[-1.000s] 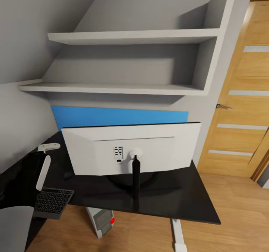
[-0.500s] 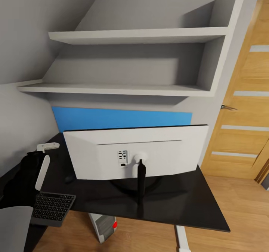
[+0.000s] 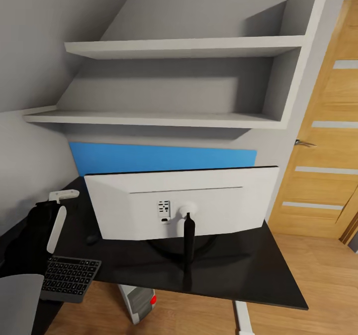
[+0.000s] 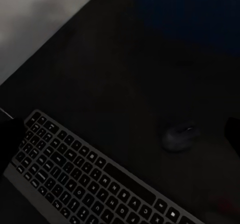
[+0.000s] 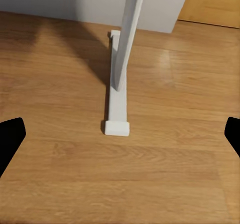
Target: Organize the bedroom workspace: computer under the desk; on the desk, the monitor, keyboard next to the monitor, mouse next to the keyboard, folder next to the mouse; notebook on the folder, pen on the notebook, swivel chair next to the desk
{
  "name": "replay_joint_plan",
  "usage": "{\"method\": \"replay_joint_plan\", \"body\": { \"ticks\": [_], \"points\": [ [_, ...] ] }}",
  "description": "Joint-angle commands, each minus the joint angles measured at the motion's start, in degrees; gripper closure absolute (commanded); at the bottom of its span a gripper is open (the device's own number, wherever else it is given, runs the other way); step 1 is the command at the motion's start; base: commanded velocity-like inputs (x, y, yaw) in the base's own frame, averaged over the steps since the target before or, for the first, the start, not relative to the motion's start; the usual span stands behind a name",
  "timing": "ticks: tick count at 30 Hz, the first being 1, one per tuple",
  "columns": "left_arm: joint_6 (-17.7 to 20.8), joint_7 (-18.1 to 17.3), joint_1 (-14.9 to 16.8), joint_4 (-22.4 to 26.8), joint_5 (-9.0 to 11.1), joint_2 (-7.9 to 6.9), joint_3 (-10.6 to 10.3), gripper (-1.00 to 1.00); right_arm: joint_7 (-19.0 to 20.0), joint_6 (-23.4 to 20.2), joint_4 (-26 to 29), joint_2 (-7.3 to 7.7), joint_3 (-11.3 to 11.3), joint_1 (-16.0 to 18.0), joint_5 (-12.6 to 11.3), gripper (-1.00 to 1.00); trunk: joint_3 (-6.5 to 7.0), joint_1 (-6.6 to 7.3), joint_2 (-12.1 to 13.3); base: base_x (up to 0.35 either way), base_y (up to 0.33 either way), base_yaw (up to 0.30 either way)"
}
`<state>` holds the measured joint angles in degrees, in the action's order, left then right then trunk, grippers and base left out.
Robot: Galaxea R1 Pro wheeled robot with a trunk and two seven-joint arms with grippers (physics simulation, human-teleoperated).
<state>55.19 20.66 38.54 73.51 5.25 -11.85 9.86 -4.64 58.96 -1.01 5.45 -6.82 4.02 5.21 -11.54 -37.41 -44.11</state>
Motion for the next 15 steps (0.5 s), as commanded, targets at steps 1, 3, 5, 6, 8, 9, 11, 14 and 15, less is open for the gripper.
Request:
{"method": "replay_joint_plan", "body": {
  "ticks": [1, 3, 5, 6, 8, 9, 11, 14, 15],
  "points": [
    [0.2, 0.4, 0.0, 0.0, 0.6, -0.02, 0.0, -1.00, -0.5, 0.2, -0.1, 0.00, -0.2, 0.1, 0.6, -1.00, -0.09, -0.01, -0.1, 0.000, 0.000, 0.000],
    [0.2, 0.4, 0.0, -0.1, 0.6, 0.02, 0.0, -1.00, -0.4, 0.1, -0.1, 0.00, -0.2, 0.1, 0.6, -1.00, -0.09, -0.01, -0.1, 0.000, 0.000, 0.000],
    [0.2, 0.4, 0.0, -0.2, 0.6, 0.04, 0.0, -1.00, -0.4, -0.1, -0.1, 0.00, -0.2, 0.1, 0.6, -1.00, -0.09, -0.01, -0.1, 0.000, 0.000, 0.000],
    [0.2, 0.4, 0.0, -0.2, 0.6, 0.05, -0.1, -1.00, -0.4, -0.1, -0.1, 0.00, -0.2, 0.1, 0.6, -1.00, -0.09, -0.01, -0.1, 0.000, 0.000, 0.000],
    [0.1, 0.4, 0.0, -0.3, 0.6, 0.06, -0.1, -1.00, -0.5, -0.2, -0.1, 0.00, -0.2, 0.1, 0.6, -1.00, -0.09, -0.01, -0.1, 0.000, 0.000, 0.000],
    [0.1, 0.4, 0.0, -0.4, 0.6, 0.06, -0.1, -1.00, -0.5, -0.2, -0.1, 0.00, -0.2, 0.1, 0.6, -1.00, -0.09, -0.01, -0.1, 0.000, 0.000, 0.000],
    [0.1, 0.3, 0.0, -0.9, 0.6, 0.06, -0.1, -1.00, -0.5, -0.2, -0.1, 0.00, -0.2, 0.1, 0.6, -1.00, -0.09, -0.01, -0.1, 0.000, 0.000, 0.000],
    [-0.5, 0.3, 0.0, -2.4, 0.7, 0.07, -0.1, -1.00, -0.5, -0.2, -0.1, 0.00, -0.2, 0.1, 0.6, -1.00, -0.09, -0.01, -0.1, 0.000, 0.000, 0.000],
    [-1.0, 0.3, 0.0, -3.1, 0.7, 0.07, -0.1, -1.00, -0.5, -0.2, -0.1, 0.00, -0.2, 0.1, 0.6, -1.00, -0.09, -0.01, -0.1, 0.000, 0.000, 0.000]
  ]
}}
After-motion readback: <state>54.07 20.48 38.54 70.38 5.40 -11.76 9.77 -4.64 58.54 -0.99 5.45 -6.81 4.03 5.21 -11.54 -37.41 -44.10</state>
